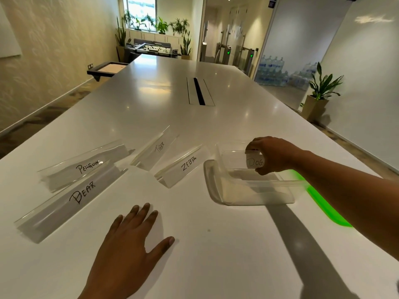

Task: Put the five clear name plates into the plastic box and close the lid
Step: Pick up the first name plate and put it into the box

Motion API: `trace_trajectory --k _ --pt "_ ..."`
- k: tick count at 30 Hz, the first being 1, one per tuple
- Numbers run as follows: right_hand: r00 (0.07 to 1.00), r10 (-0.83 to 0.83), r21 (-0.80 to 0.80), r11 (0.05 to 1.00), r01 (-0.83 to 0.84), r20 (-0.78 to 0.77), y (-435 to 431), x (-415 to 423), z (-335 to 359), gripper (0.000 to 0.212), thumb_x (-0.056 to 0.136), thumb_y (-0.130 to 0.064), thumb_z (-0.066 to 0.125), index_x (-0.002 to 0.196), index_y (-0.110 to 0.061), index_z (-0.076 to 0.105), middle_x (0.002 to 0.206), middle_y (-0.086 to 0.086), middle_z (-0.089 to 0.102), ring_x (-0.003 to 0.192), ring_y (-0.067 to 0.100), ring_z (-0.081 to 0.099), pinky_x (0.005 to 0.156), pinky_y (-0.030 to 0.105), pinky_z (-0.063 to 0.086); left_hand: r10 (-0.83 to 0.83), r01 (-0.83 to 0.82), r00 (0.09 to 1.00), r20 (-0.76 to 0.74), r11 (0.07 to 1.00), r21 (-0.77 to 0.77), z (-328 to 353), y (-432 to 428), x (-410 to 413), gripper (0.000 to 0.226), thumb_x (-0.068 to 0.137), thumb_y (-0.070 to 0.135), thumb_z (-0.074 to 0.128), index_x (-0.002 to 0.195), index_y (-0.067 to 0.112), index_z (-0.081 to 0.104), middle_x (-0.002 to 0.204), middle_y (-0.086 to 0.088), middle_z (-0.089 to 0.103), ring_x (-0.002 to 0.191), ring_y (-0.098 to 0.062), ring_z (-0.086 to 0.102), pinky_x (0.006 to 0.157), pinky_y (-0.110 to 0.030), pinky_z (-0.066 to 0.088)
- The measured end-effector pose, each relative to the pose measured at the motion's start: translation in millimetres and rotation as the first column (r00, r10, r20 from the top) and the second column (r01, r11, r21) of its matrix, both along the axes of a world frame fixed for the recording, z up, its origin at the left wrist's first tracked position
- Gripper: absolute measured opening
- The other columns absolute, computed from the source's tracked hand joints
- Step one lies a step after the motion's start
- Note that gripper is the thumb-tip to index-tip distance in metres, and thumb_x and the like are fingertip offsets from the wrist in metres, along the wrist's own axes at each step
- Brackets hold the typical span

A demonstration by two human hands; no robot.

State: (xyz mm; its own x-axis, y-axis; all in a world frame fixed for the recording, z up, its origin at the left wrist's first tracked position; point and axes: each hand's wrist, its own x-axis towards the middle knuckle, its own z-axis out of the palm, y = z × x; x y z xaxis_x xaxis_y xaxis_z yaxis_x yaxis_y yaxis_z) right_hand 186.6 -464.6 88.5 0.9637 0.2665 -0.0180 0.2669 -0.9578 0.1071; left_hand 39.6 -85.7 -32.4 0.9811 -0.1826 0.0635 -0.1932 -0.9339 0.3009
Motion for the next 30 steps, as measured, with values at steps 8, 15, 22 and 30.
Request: trace_trajectory --k 8,15,22,30 --pt "0.997 0.038 -0.06 0.997 -0.042 -0.066 5.0 12.7 -14.2 0.064 0.058 -0.038 0.081 0.117 -0.029 0.058 0.108 -0.008 0.06 0.088 0.015 0.053 0.069 0.034 0.053 -0.001 0.001 1.0 0.01 1.0 0.002 -1.0 -0.5 3.0 0.118 0.055 0.093 -0.014 0.153 0.037 0.019 0.162 0.017 0.005 0.15 -0.004 0.001 0.122 -0.032 0.001" --pt "0.994 0.032 -0.039 0.999 -0.036 -0.109 6.3 16.9 -22.6 0.062 0.06 -0.037 0.08 0.117 -0.028 0.057 0.109 -0.007 0.06 0.09 0.015 0.051 0.071 0.035 0.053 -0.001 0.001 1.0 -0.027 1.0 0.01 -1.0 -0.4 5.9 0.123 0.05 0.094 -0.019 0.154 0.039 0.015 0.161 0.019 0.0 0.149 -0.002 -0.003 0.121 -0.031 -0.002" --pt "0.992 0.031 -0.017 0.999 -0.033 -0.119 5.4 16.2 -25.9 0.058 0.062 -0.036 0.081 0.115 -0.027 0.057 0.107 -0.008 0.059 0.096 0.018 0.055 0.072 0.036 0.051 0.002 0.0 0.999 -0.04 0.999 0.044 1.0 -1.4 5.7 0.126 0.047 0.093 -0.024 0.154 0.039 0.014 0.162 0.017 0.0 0.149 -0.003 -0.002 0.122 -0.032 0.0" --pt "0.993 0.041 -0.011 0.999 -0.043 -0.114 3.4 17.5 -28.7 0.059 0.062 -0.036 0.084 0.113 -0.028 0.057 0.108 -0.008 0.06 0.095 0.016 0.053 0.072 0.035 0.05 0.003 0.0 0.998 -0.056 0.999 0.051 4.7 -3.0 5.3 0.13 0.043 0.093 -0.027 0.154 0.039 0.013 0.162 0.017 0.0 0.15 -0.004 -0.003 0.123 -0.033 0.0"
